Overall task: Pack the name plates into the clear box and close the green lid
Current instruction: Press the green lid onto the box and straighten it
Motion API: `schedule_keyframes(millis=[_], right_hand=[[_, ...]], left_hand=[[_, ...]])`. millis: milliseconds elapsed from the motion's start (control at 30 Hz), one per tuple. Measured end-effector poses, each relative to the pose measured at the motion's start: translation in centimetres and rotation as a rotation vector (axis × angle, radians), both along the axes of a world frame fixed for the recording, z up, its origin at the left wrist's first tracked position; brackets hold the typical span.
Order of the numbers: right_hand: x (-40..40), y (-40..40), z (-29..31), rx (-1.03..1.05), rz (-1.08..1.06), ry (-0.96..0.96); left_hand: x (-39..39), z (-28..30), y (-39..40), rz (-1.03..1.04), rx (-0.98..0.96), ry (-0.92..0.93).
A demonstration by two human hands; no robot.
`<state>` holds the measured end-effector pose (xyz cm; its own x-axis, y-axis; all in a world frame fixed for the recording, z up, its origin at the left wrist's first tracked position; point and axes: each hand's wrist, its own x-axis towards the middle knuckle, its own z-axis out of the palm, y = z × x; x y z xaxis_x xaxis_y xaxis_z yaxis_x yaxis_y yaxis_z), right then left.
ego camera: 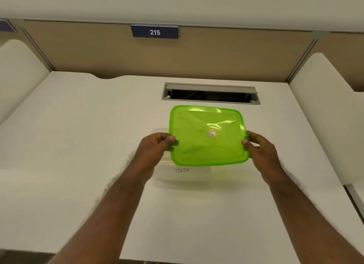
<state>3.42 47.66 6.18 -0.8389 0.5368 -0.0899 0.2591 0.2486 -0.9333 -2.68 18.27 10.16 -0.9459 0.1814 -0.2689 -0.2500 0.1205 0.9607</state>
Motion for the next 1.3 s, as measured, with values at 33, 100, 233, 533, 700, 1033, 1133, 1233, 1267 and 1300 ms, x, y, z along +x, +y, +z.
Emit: schedule_keyframes(millis=[33, 100, 233, 533, 700, 1033, 1133, 1233, 1267, 1300], right_hand=[[-0.2, -0.8, -0.4, -0.011, 0.008, -0.015], [-0.4, -2.3, -1.3, -0.032, 0.019, -0.052], [-0.7, -5.0, -2.8, -0.021, 0.006, -0.112], [-1.5, -7.5, -3.2, -0.006, -0.028, -0.206], [-1.6, -7.7, -2.8, 0.021, -0.013, -0.237], [-1.7, -7.5, -2.5, -0.040, 0.018, -0.294], [-1.8, -7.2, -2.3, -0.093, 0.037, -0.321], [-1.8, -6.7, -2.0, -0.156, 0.065, -0.352], [-1.8, -6.5, -1.9, -0.169, 0.071, -0.360], [-1.8, -6.4, -1.9, -0.182, 0.076, -0.365]], left_hand=[[-0.2, -0.8, -1.0, 0.020, -0.032, -0.049], [-0.6, -2.3, -2.7, 0.069, -0.089, -0.119], [-0.9, -4.5, -4.5, 0.172, -0.209, -0.100], [-2.5, -6.0, -5.3, 0.182, -0.524, 0.019], [-3.8, -5.9, -5.4, 0.148, -0.544, -0.046], [-5.6, -5.6, -5.9, 0.078, -0.433, -0.246], [-6.0, -5.7, -5.9, 0.042, -0.303, -0.317], [-6.3, -5.5, -5.9, -0.024, -0.264, -0.286], [-6.3, -5.5, -5.9, -0.042, -0.271, -0.271], [-6.3, -5.5, -6.0, -0.056, -0.281, -0.254]])
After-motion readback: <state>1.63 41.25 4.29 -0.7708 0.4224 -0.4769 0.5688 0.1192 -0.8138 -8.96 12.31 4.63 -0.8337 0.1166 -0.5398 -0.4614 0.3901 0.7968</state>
